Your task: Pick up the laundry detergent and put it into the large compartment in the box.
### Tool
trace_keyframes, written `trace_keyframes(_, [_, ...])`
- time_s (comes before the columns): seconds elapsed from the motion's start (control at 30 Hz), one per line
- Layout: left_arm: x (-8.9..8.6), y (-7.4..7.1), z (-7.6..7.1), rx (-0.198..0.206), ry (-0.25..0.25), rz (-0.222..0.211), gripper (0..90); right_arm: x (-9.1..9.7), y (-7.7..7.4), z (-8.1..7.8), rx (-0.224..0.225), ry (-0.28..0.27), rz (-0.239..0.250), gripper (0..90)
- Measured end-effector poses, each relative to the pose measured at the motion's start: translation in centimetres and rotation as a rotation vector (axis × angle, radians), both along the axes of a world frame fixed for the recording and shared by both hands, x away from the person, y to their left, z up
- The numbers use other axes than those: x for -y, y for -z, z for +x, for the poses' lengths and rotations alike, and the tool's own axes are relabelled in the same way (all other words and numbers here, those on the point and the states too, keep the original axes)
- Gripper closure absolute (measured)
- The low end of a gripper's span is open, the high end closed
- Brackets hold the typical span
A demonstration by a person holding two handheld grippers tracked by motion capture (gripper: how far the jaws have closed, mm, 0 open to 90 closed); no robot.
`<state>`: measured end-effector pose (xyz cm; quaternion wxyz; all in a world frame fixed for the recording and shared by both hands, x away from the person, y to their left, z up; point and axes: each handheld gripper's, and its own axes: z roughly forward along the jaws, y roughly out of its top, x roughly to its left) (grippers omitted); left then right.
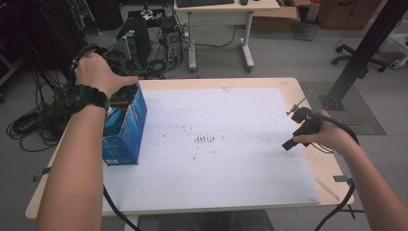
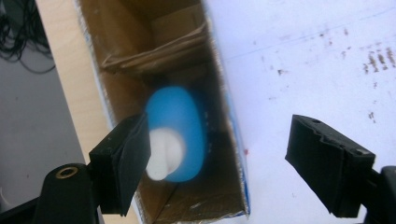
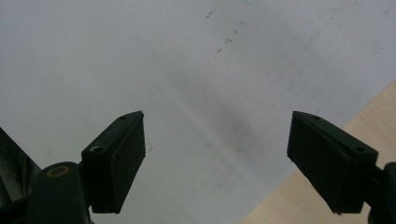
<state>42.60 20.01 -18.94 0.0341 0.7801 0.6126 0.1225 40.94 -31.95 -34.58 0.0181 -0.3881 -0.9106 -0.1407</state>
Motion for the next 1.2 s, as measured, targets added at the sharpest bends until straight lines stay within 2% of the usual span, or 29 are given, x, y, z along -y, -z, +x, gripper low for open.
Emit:
trace_keyframes(0.17, [0.9,-0.1,0.0,-0.002,0.041,-0.001,22.1,0.0,0.0,0.0,0.002,-0.002,0.000,19.8])
trace_keyframes(0.5, [3.1,-0.1,0.0,-0.003,0.179,-0.032,22.6,0.1,0.0,-0.1,0.002,0.000,0.001,19.8])
trace_keyframes(0.6, [3.7,0.0,0.0,0.000,0.202,-0.039,22.5,0.1,0.0,-0.1,-0.001,0.002,0.000,19.8])
trace_keyframes(0.73, [4.8,0.2,0.0,0.002,0.255,-0.024,22.1,0.1,0.2,-0.2,-0.001,0.001,0.001,19.8])
trace_keyframes(0.8, [5.0,0.3,0.0,0.003,0.266,-0.024,22.0,0.1,0.2,-0.2,-0.001,-0.002,0.002,19.8])
trace_keyframes(0.83, [5.4,0.4,0.0,0.004,0.292,-0.023,21.7,0.1,0.2,-0.2,-0.002,0.000,0.000,19.8])
trace_keyframes(1.2, [7.4,1.0,0.0,-0.010,0.387,-0.018,20.6,0.1,0.2,-0.2,-0.003,0.000,0.002,19.8])
